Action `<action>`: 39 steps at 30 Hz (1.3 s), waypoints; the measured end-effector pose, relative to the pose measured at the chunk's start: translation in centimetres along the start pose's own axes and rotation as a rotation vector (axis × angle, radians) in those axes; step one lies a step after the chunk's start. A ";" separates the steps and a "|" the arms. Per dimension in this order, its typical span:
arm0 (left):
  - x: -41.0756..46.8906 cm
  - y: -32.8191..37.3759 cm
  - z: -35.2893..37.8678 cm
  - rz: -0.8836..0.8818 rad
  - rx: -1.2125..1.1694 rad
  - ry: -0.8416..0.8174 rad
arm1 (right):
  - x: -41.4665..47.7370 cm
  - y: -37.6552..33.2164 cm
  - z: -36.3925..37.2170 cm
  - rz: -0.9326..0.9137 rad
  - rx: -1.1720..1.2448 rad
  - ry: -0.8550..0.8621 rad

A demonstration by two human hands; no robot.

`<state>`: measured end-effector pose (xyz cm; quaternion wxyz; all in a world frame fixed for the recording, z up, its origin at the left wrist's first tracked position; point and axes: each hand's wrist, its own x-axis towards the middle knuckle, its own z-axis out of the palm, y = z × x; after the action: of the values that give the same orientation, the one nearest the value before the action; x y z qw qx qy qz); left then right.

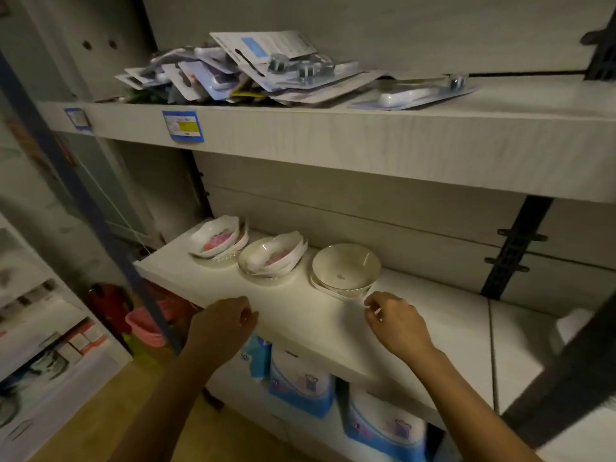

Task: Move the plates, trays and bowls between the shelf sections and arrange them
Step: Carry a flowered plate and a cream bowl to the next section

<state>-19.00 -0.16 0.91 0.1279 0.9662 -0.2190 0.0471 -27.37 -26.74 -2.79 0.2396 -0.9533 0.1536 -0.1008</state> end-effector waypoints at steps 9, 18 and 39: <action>8.0 -4.2 0.2 0.036 -0.035 -0.019 | 6.9 -0.3 2.7 0.318 -0.171 -0.101; 14.3 -9.6 0.8 0.157 -0.083 -0.115 | 10.7 -0.7 5.6 0.745 -0.034 -0.167; 21.5 -11.4 6.0 -0.009 -0.240 -0.469 | 3.2 -8.1 3.8 0.839 -0.001 0.131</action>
<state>5.49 -0.67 -4.32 0.1874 0.9295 -0.2425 -0.2051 -21.38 -19.44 -1.69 0.2489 -0.7999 0.5434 -0.0546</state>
